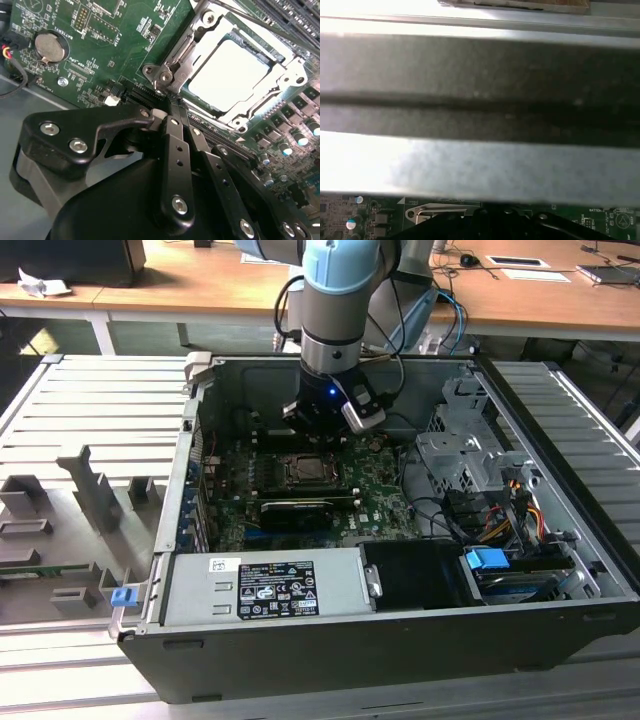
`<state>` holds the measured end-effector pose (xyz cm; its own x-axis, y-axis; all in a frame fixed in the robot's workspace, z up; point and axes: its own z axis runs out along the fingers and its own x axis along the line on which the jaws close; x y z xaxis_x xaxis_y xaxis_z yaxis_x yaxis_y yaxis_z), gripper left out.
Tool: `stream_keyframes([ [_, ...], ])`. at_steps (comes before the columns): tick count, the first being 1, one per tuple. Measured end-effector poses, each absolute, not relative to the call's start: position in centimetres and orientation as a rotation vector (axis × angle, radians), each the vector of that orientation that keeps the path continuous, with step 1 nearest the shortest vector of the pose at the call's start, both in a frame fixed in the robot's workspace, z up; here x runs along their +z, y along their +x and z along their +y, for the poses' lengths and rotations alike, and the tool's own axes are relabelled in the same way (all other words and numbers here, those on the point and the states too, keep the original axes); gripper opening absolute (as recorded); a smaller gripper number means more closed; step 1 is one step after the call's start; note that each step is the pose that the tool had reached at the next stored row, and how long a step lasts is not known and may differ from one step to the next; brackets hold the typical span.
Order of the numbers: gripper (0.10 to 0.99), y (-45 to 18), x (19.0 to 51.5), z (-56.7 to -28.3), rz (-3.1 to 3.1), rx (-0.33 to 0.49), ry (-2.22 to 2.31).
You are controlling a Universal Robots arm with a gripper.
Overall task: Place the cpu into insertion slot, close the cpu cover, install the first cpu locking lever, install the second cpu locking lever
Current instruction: 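Install the first cpu locking lever, then install the second cpu locking lever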
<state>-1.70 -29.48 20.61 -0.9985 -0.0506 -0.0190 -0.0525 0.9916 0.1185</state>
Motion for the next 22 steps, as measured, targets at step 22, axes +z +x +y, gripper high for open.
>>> stream_keyframes([
  [22,0.106,-1.7,21.6,-30.6,3.119,0.185,-0.081],
])
